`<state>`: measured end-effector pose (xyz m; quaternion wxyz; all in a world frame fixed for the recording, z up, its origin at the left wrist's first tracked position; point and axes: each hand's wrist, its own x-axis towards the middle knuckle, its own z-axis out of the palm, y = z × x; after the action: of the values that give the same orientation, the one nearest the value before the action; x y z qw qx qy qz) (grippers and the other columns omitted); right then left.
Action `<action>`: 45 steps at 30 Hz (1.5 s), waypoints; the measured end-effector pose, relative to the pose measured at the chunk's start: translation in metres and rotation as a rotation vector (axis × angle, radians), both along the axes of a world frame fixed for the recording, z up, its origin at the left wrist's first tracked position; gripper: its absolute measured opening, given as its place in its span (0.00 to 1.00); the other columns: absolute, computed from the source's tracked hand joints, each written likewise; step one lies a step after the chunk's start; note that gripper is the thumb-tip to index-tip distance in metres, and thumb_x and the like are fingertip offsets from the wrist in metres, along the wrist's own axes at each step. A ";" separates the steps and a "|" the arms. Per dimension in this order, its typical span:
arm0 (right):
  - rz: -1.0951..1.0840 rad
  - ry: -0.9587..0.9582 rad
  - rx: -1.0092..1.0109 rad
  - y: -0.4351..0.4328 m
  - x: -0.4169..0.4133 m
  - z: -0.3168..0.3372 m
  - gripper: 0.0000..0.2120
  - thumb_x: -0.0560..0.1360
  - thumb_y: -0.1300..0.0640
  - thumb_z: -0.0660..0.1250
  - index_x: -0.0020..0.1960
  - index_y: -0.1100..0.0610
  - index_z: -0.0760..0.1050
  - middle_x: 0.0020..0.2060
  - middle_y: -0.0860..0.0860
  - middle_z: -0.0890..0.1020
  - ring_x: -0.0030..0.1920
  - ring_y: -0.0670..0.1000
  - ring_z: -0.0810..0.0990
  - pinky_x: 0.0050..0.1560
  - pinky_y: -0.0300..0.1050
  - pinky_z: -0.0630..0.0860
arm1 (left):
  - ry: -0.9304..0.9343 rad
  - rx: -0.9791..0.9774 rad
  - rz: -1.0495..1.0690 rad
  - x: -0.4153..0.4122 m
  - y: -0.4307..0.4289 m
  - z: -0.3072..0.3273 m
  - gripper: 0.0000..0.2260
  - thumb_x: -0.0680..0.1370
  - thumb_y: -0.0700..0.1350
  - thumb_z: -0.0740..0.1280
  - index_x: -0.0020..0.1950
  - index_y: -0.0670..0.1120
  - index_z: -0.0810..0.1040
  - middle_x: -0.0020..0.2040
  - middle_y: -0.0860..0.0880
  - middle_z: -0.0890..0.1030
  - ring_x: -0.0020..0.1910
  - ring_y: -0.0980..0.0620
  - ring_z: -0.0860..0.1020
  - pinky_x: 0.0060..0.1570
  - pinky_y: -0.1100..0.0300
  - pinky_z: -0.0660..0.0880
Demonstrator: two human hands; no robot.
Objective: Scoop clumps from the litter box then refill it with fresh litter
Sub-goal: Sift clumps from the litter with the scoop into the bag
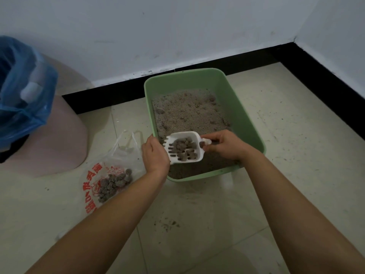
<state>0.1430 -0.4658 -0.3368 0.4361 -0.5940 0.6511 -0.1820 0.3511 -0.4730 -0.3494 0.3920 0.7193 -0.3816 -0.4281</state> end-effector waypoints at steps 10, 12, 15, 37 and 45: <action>0.027 0.094 -0.030 0.000 0.003 0.003 0.16 0.76 0.55 0.72 0.63 0.47 0.80 0.51 0.46 0.85 0.52 0.47 0.82 0.61 0.53 0.77 | 0.021 -0.028 0.019 0.002 0.000 0.001 0.21 0.81 0.50 0.48 0.55 0.34 0.70 0.59 0.32 0.74 0.60 0.35 0.72 0.61 0.40 0.68; 0.054 0.139 -0.021 0.000 0.006 0.001 0.16 0.75 0.54 0.72 0.63 0.46 0.80 0.52 0.46 0.85 0.52 0.47 0.82 0.60 0.55 0.78 | 0.026 -0.032 0.027 0.002 0.001 0.000 0.25 0.79 0.52 0.48 0.60 0.34 0.70 0.62 0.33 0.73 0.62 0.34 0.71 0.63 0.38 0.67; 0.015 0.091 -0.052 -0.001 0.009 -0.002 0.15 0.76 0.54 0.71 0.62 0.46 0.81 0.51 0.44 0.86 0.53 0.47 0.83 0.60 0.56 0.78 | 0.014 -0.034 0.035 0.002 0.000 -0.002 0.28 0.77 0.54 0.47 0.63 0.34 0.69 0.63 0.32 0.72 0.63 0.34 0.70 0.64 0.37 0.67; -0.126 -0.108 -0.135 0.008 0.024 0.044 0.14 0.77 0.57 0.71 0.62 0.48 0.81 0.45 0.41 0.85 0.45 0.42 0.83 0.50 0.40 0.76 | -0.125 -0.202 -0.116 0.106 -0.040 0.032 0.12 0.80 0.49 0.56 0.52 0.48 0.78 0.43 0.48 0.81 0.44 0.47 0.79 0.48 0.52 0.76; 0.262 0.554 -0.362 0.004 0.121 0.080 0.11 0.77 0.46 0.64 0.54 0.45 0.82 0.41 0.45 0.85 0.41 0.49 0.82 0.53 0.50 0.79 | -0.435 0.094 -0.424 0.190 -0.031 0.026 0.25 0.77 0.39 0.65 0.73 0.46 0.66 0.67 0.44 0.71 0.48 0.47 0.78 0.45 0.54 0.77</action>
<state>0.2643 -0.4620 -0.2570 0.1503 -0.7669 0.6201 -0.0691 0.5413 -0.5045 -0.3235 0.1693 0.7160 -0.5778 -0.3535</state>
